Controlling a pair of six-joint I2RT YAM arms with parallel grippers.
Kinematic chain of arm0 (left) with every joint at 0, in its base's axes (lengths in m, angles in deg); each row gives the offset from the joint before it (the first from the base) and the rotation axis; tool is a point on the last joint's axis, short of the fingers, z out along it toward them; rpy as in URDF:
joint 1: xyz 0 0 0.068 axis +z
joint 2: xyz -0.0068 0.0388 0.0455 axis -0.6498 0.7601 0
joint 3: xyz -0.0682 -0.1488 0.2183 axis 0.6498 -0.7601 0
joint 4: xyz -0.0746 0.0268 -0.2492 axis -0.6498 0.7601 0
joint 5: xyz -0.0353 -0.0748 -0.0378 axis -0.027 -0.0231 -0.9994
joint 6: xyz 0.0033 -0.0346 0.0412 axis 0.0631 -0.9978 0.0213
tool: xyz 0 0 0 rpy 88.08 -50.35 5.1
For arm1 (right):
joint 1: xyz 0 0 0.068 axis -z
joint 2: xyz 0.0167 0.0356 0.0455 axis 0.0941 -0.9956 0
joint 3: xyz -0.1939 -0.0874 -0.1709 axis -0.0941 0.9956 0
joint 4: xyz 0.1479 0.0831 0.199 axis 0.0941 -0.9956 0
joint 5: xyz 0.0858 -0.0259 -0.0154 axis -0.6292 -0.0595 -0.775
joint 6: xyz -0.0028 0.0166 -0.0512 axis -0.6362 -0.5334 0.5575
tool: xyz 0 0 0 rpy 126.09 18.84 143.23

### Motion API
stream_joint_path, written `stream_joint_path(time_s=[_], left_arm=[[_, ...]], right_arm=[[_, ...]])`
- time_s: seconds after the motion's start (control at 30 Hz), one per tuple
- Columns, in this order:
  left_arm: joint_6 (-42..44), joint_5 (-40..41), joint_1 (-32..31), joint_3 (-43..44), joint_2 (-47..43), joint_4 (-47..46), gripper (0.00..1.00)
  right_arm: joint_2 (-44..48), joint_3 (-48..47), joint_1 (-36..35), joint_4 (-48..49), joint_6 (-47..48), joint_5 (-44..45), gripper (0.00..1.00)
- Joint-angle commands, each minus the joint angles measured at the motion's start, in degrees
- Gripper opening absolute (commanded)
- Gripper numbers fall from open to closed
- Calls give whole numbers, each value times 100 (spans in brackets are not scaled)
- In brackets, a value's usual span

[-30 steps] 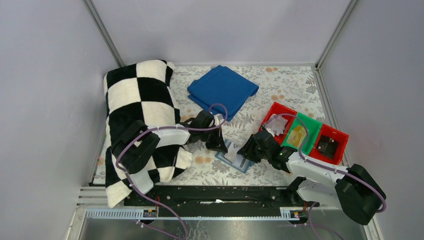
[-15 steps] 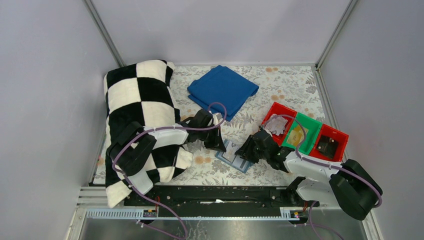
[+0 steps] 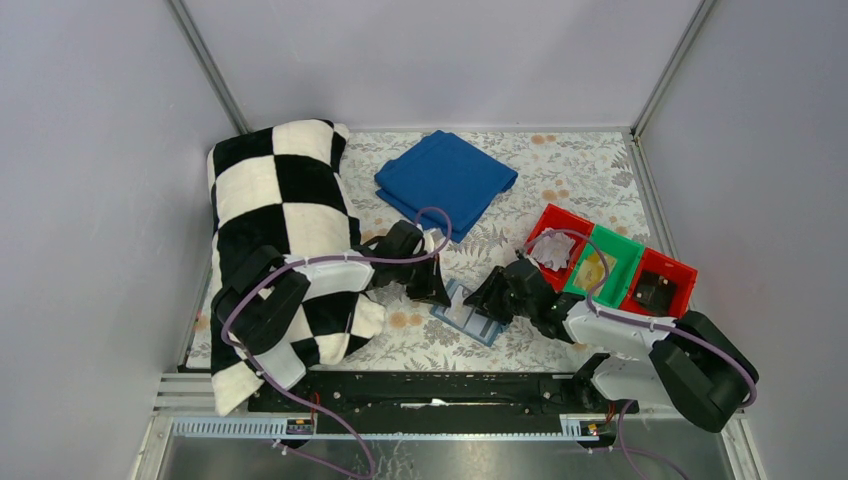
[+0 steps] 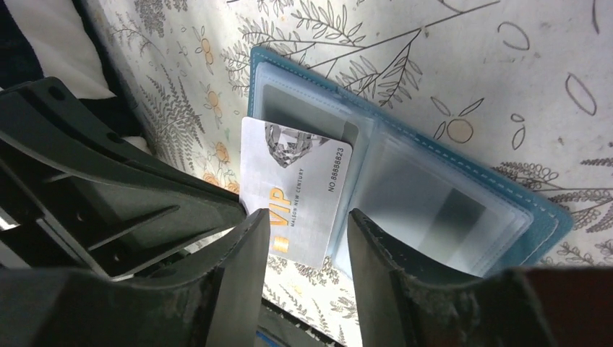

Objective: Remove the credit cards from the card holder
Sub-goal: Remove the credit card from the card holder.

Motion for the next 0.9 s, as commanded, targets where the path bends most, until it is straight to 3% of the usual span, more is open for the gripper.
stream_joint_path(time_s=[0.0, 0.23, 0.6, 0.67, 0.73, 0.87], left_arm=[[21, 18, 50, -113, -378, -269, 0], [-190, 31, 127, -204, -566, -459, 0], [-447, -241, 237, -413, -400, -747, 0], [-435, -226, 236, -436, -390, -748, 0], [-434, -233, 236, -475, -363, -797, 0], [-475, -308, 236, -544, -266, -948, 0]], right_arm=[[346, 83, 45, 106, -245, -169, 54], [816, 188, 229, -199, -281, -172, 71], [656, 687, 300, 952, -711, -743, 71], [581, 702, 295, 1033, -709, -769, 62], [443, 606, 302, 969, -641, -835, 46], [149, 335, 302, 937, -484, -971, 35]])
